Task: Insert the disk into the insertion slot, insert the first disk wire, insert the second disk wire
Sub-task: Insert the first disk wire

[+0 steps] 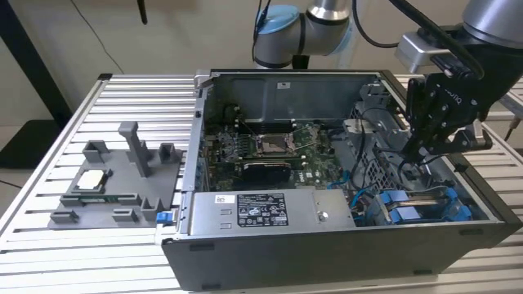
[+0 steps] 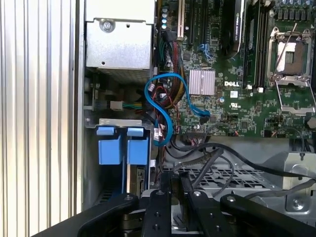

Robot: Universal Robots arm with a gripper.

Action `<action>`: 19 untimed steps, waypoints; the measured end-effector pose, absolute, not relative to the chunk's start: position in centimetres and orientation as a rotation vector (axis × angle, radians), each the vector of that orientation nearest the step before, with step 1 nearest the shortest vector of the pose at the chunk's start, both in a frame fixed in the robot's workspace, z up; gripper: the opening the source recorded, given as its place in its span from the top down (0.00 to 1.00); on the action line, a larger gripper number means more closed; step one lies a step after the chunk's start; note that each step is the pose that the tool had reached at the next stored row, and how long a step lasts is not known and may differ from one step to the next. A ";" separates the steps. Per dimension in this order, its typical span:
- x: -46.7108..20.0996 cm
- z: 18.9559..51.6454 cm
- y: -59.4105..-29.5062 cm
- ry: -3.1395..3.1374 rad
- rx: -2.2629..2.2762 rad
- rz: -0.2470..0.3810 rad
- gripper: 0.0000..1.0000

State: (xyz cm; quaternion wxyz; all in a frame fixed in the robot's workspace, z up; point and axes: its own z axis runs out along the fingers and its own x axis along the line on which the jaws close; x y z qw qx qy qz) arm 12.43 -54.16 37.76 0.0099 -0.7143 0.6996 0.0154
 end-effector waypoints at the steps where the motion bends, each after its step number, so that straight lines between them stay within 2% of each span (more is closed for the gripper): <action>1: 12.4 37.7 -54.2 2.187 -2.234 0.041 0.81; 8: 12.6 37.7 -54.6 2.204 -2.251 0.005 0.81; 19: 12.7 37.5 -54.9 2.205 -2.251 0.003 0.81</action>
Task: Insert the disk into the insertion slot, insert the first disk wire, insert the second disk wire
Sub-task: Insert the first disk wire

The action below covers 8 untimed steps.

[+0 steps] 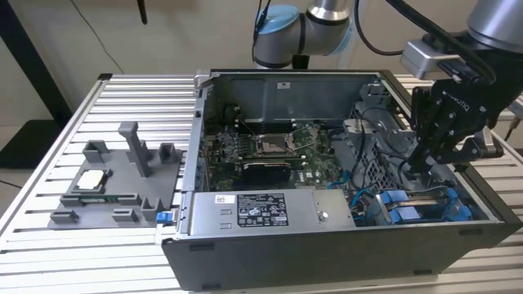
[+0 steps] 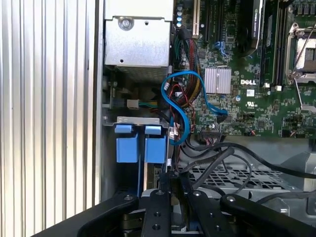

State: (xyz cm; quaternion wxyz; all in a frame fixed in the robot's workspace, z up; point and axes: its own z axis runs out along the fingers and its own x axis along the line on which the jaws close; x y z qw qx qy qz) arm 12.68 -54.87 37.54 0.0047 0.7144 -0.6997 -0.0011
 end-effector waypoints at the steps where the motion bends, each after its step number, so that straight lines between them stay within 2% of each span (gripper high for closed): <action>1: 12.7 37.5 -54.9 -2.191 2.238 -0.003 0.81; 8: 12.7 37.3 -54.9 -2.191 2.238 -0.003 0.81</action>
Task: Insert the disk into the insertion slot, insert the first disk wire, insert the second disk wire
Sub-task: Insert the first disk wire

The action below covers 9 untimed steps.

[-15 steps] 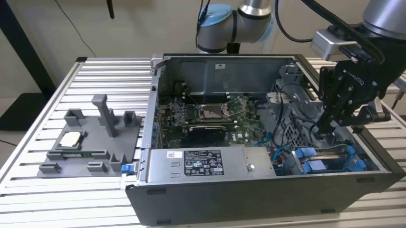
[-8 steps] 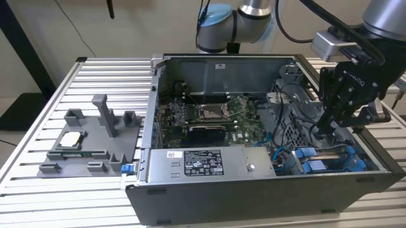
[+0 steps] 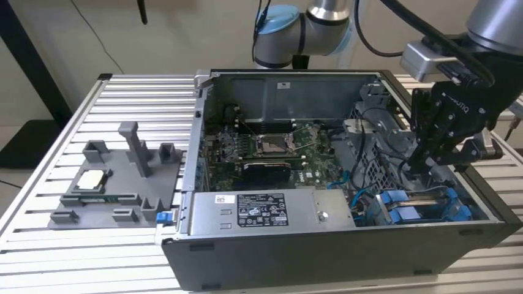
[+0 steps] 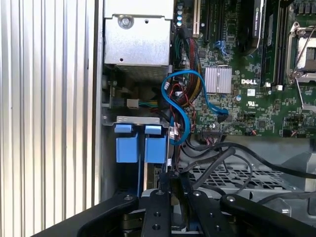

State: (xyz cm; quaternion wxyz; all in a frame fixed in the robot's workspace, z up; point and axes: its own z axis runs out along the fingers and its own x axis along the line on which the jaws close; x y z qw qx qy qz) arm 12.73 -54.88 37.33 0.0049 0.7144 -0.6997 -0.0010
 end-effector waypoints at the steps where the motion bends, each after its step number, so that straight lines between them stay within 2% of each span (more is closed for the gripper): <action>1: 12.7 37.3 -54.9 -2.191 2.238 -0.003 0.81; 9: 12.7 37.2 -54.9 -2.191 2.238 -0.003 0.81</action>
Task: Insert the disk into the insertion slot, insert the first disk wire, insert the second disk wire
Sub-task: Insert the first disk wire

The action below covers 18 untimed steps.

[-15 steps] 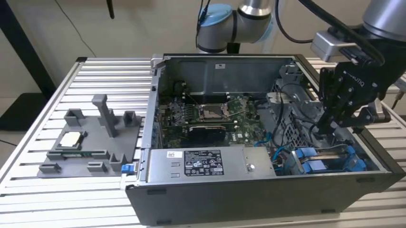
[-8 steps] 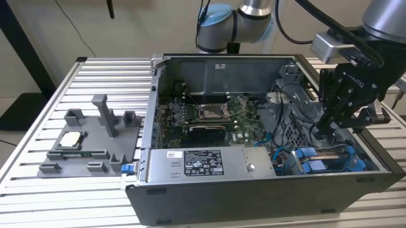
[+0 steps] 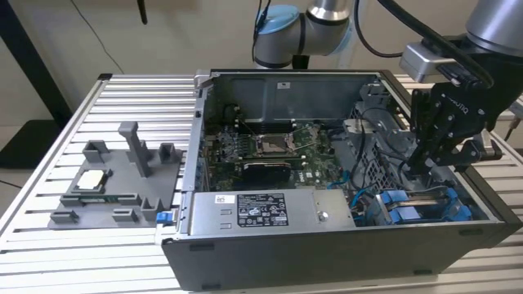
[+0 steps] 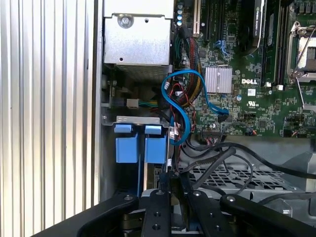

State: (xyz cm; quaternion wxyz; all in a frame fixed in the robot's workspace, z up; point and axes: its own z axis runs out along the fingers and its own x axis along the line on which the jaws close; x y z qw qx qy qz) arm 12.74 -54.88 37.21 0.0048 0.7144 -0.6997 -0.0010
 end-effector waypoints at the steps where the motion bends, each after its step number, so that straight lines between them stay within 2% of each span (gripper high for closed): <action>1: 12.7 37.2 -54.9 -2.192 2.238 -0.003 0.81; 18: 13.9 36.2 -54.9 -2.191 2.238 -0.003 0.81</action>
